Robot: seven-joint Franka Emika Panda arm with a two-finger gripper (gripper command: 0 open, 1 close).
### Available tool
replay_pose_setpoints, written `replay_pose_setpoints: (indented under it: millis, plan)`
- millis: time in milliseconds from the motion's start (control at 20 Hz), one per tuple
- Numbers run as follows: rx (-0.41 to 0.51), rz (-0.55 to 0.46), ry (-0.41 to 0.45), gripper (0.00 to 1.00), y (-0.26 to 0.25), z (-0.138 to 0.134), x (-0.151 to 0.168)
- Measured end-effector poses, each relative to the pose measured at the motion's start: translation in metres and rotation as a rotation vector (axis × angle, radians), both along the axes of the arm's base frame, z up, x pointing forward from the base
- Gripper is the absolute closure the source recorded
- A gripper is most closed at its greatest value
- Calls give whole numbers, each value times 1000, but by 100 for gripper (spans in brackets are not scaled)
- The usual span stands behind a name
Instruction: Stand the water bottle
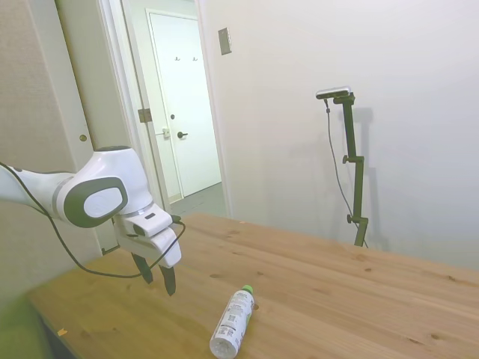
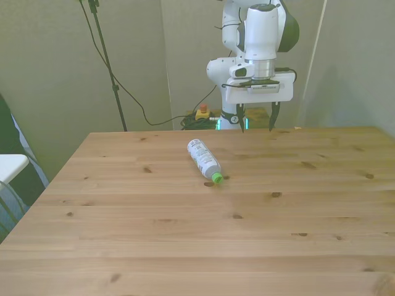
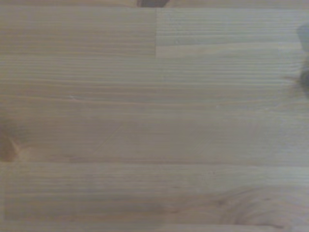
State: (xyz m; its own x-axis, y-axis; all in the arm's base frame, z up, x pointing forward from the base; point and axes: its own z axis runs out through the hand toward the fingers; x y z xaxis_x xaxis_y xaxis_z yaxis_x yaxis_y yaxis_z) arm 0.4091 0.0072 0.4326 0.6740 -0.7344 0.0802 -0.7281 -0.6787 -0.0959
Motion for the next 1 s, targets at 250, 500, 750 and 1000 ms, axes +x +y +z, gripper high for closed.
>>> replay_pose_setpoints:
  millis: [250, 500, 750, 1000]
  plan:
    - [-37, 9, -4, 0, -8, 2, 5]
    - [-106, -18, -48, 0, -45, 17, 28]
    - [-183, -23, -108, 0, -88, 24, 65]
    - [-211, -7, -99, 0, -98, 22, 86]
